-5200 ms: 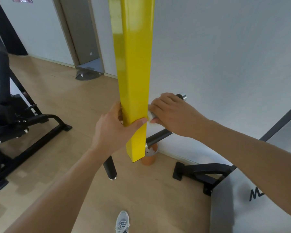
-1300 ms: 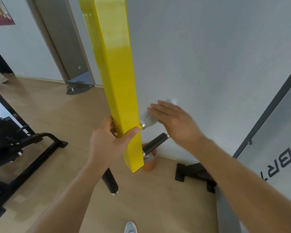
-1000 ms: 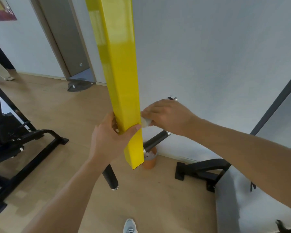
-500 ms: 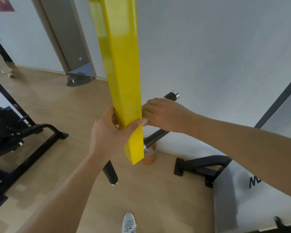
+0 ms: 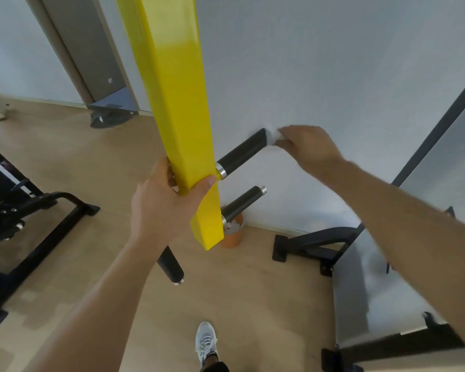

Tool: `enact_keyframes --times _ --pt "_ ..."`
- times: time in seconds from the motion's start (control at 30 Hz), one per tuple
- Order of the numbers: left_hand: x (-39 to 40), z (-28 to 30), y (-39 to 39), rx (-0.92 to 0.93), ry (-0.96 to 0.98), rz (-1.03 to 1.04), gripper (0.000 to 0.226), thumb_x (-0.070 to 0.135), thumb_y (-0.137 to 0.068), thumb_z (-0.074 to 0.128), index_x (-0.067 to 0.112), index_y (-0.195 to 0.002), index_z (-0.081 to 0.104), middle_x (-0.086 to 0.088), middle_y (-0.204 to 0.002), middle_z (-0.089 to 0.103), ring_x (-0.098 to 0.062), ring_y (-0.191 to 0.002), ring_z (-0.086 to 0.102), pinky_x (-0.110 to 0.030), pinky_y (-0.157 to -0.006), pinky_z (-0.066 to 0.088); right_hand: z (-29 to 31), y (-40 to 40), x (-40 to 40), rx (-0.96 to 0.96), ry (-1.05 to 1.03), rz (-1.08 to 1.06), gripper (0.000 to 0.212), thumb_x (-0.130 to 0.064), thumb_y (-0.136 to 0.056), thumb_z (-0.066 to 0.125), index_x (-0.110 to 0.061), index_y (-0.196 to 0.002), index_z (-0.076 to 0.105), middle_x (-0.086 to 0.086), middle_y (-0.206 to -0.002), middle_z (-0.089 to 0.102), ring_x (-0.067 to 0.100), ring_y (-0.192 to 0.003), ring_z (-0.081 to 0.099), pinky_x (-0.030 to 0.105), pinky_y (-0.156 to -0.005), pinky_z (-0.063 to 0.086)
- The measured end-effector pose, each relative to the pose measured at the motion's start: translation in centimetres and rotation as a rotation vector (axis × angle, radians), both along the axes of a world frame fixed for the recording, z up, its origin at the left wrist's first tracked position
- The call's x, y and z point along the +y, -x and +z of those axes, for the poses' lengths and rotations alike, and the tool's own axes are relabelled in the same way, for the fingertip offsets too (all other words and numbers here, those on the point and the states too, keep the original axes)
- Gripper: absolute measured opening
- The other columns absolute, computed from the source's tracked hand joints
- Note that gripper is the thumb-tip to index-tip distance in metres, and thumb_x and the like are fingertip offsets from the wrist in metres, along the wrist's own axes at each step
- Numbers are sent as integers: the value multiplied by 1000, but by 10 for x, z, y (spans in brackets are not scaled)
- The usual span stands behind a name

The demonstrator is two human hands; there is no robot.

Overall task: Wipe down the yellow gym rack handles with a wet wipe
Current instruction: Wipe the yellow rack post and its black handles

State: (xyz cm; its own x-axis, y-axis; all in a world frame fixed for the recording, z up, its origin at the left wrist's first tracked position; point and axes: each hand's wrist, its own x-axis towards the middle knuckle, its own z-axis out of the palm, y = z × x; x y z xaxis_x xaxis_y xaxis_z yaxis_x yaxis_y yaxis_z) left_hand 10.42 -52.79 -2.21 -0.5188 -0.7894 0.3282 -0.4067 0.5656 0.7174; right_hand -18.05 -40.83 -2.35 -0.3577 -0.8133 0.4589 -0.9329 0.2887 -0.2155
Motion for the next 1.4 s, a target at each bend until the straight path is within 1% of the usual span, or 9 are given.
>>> enact_keyframes --times 0.1,0.23,0.33,0.47,0.57,0.8,0.97,1.2,1.4 --pt "-1 -2 0 -9 60 22 75 87 -64 54 28 -110 55 6 -98 70 -18 -90 69 -46 -78 60 -71 -45 11 -718 243 -309 50 -44 -94 63 -2 -68 55 10 -57 47 18 -53 43 32 -54 37" --pt "-2 -1 1 2 57 3 80 91 -62 52 27 -110 55 6 -97 70 -16 -89 69 -46 -78 59 -147 -118 10 -1382 383 -653 39 -39 -98 57 -2 -96 69 3 -76 64 16 -70 60 24 -62 49" --pt "-2 0 0 5 70 -4 84 94 -63 49 26 -110 56 6 -97 71 -15 -88 70 -47 -77 60 -146 -149 -7 -1553 404 -619 31 -25 -104 50 -2 -118 63 4 -97 63 21 -95 62 30 -84 49" --pt "-2 0 0 7 69 -9 86 95 -62 49 26 -113 55 6 -100 71 -16 -90 70 -46 -78 61 -147 -163 -30 -924 354 -356 33 -20 -101 53 -11 -133 55 13 -130 61 28 -122 56 45 -105 47" --pt "-4 1 -2 16 62 -19 85 94 -63 52 25 -114 55 6 -101 72 -16 -90 71 -46 -78 61 -179 -159 -18 -409 158 -271 56 -28 -103 54 -20 -152 28 12 -159 35 31 -149 25 44 -117 26" --pt "-7 -1 1 14 70 22 73 82 -69 62 24 -113 58 6 -100 73 -16 -90 71 -47 -78 60 -164 -130 -15 217 -87 51 91 -32 -83 78 -12 -155 24 11 -159 36 27 -149 26 39 -123 15" --pt "-6 0 1 13 55 31 72 77 -71 66 22 -117 59 4 -106 72 -18 -93 71 -46 -78 60 -120 -101 -18 377 -232 336 72 -10 -84 69 -12 -149 39 16 -143 55 35 -133 51 45 -117 33" --pt "-2 1 1 7 35 24 72 78 -71 65 23 -118 57 6 -107 71 -18 -96 70 -46 -79 60 -91 -24 -12 513 -474 250 43 -39 -103 42 -12 -136 48 9 -134 58 26 -131 50 43 -122 25" --pt "3 2 0 24 17 10 66 69 -76 70 23 -121 56 6 -110 71 -16 -97 70 -41 -78 60 -112 -78 -42 462 -421 529 45 -24 -87 71 -8 -128 58 10 -121 65 30 -114 60 42 -107 43"
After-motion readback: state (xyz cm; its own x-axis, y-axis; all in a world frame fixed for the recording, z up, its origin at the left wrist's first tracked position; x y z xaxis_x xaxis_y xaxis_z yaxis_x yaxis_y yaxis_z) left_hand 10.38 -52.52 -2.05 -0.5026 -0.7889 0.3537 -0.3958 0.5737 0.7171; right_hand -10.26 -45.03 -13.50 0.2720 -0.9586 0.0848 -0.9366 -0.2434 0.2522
